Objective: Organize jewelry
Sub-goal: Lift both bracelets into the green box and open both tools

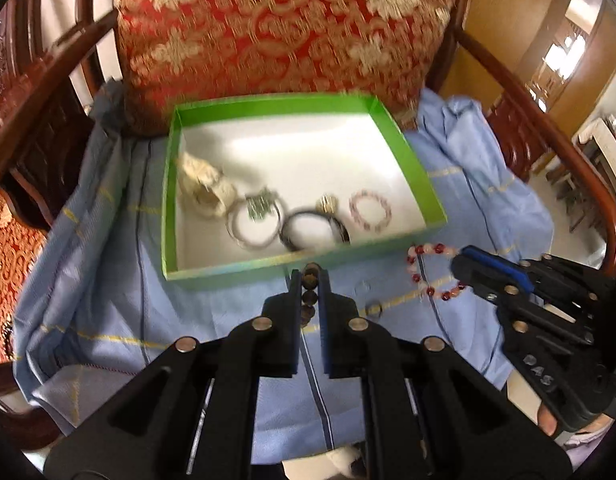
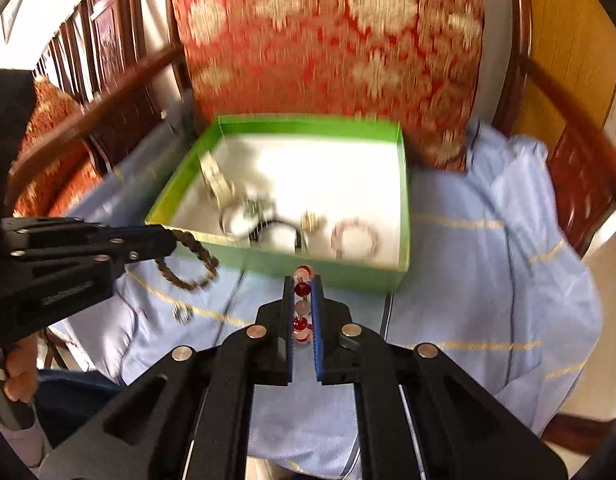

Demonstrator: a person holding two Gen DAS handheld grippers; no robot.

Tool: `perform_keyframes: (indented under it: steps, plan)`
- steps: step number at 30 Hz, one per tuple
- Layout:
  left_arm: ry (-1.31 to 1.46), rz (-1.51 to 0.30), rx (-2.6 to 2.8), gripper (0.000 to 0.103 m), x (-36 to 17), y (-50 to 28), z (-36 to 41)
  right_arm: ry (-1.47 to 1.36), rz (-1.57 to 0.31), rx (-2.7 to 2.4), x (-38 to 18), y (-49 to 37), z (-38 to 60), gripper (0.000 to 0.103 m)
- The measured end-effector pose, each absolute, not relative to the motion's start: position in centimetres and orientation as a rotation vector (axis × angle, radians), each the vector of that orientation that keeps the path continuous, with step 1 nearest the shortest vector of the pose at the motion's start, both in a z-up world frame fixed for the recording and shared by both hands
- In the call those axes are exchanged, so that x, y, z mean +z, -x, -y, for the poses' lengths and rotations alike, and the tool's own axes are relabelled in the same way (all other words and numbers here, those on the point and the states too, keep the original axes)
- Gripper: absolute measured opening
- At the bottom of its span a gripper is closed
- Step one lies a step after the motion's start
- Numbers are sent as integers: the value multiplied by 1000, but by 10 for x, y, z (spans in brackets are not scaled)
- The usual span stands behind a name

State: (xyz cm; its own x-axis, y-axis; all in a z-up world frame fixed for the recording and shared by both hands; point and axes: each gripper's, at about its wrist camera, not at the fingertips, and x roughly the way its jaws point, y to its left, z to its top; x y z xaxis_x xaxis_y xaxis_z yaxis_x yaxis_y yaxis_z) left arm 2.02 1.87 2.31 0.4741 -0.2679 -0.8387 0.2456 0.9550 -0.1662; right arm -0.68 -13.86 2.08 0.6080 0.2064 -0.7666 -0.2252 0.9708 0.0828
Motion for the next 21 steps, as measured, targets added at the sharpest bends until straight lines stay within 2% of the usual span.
perform_keyframes:
  steps: [4,7,21]
  plan:
    - [77,-978,-296,8,43,-52,-28,20,-825,230,39,-13,139,8]
    - [109,-979,-277,8,38,-75,-30,30,-799,220,41,-35,137,8]
    - [72,-1082,-148,9,-16,-148,-5,127,-880,174,-15,-130,104,8]
